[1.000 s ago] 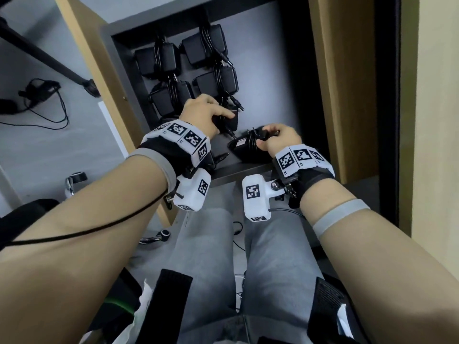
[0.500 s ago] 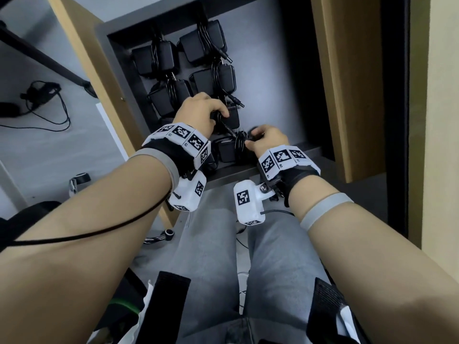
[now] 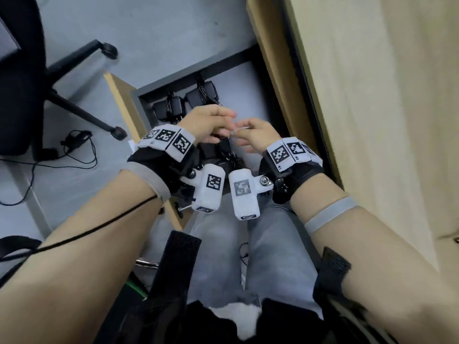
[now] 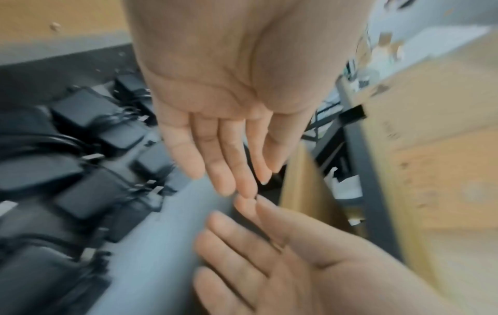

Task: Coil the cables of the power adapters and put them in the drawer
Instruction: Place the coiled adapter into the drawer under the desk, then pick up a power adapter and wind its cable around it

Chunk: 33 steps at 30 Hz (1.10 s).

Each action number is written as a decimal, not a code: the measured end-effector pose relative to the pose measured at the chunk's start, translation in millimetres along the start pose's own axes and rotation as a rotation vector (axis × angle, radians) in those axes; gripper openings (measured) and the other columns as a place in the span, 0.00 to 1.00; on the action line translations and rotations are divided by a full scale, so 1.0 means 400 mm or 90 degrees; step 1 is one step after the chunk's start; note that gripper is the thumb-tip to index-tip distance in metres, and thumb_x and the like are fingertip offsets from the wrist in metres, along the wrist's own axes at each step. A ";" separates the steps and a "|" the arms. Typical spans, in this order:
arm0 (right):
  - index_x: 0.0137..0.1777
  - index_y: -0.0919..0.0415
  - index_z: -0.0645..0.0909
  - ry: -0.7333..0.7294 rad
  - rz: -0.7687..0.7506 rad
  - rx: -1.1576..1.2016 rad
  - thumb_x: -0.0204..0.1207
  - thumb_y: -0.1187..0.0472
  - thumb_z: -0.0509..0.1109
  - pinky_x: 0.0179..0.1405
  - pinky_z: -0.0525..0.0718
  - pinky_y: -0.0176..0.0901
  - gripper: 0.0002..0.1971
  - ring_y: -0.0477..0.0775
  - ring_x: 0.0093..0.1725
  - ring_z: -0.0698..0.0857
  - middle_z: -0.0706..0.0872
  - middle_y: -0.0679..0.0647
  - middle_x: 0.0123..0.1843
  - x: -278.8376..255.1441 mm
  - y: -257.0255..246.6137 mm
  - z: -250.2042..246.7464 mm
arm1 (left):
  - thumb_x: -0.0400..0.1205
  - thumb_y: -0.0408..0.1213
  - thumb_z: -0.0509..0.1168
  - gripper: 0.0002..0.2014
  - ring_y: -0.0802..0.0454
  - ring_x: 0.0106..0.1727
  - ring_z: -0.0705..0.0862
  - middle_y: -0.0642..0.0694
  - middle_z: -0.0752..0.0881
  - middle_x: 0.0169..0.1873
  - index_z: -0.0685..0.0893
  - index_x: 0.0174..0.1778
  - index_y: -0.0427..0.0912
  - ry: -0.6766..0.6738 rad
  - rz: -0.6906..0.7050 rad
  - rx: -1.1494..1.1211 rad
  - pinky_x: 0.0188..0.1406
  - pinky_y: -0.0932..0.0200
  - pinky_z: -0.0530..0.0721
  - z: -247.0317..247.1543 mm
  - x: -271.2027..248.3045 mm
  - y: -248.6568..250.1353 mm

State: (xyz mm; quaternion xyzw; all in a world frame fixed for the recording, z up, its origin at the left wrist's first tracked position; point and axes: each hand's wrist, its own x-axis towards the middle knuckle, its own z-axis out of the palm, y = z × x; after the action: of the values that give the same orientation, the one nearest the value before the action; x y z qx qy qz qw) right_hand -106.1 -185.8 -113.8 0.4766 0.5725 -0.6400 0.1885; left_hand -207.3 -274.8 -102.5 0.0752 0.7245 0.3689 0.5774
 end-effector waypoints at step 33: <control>0.68 0.68 0.76 0.259 -0.139 0.356 0.79 0.73 0.61 0.47 0.77 0.35 0.18 0.57 0.60 0.80 0.81 0.66 0.65 -0.264 0.084 -0.958 | 0.59 0.57 0.67 0.45 0.44 0.70 0.76 0.43 0.78 0.69 0.69 0.75 0.47 -0.023 0.381 0.465 0.73 0.46 0.71 0.858 0.239 0.707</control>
State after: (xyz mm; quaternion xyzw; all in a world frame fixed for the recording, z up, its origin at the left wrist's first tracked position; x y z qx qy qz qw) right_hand 121.6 122.6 -3.2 0.5634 0.4486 -0.6803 -0.1363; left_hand -21.4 132.5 -22.5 0.4851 0.7433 0.2386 0.3939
